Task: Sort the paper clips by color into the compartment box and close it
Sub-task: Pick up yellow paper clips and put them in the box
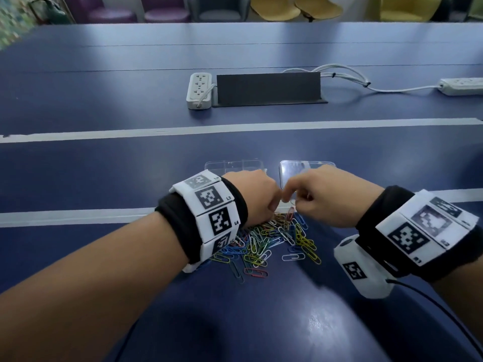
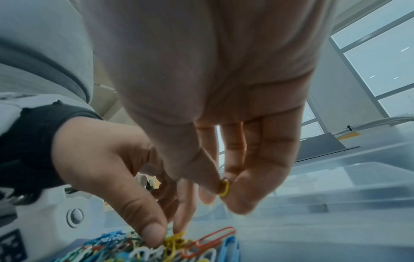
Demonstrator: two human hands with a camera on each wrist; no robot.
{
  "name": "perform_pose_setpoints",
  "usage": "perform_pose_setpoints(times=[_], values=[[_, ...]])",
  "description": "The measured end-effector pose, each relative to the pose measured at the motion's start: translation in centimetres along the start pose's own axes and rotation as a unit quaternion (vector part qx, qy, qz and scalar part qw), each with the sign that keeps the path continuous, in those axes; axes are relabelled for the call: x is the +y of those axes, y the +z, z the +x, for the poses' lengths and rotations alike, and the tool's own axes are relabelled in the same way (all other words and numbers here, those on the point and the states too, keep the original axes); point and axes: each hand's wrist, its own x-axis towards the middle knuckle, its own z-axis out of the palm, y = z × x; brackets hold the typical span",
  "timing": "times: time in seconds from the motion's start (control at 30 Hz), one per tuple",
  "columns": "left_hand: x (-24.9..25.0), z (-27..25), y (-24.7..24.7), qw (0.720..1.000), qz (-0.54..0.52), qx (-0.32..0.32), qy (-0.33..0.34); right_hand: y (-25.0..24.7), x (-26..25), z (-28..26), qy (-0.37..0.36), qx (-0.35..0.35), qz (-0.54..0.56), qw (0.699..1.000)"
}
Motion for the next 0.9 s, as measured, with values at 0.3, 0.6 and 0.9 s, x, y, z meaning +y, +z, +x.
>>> perform_pose_setpoints(times=[0.3, 0.6, 0.9], values=[[-0.5, -1.3, -0.7, 0.996, -0.073, 0.035, 0.035, 1.0, 0.0, -2.3, 0.02, -0.037, 0.042, 0.998], [-1.8, -2.4, -1.2, 0.982, -0.175, 0.063, 0.013, 0.8, 0.0, -2.3, 0.023, -0.066, 0.034, 0.997], [-6.0, -3.6, -1.8, 0.966, -0.212, 0.122, -0.084, -2.1, -1.9, 2.3, 0.019, 0.006, 0.17, 0.985]])
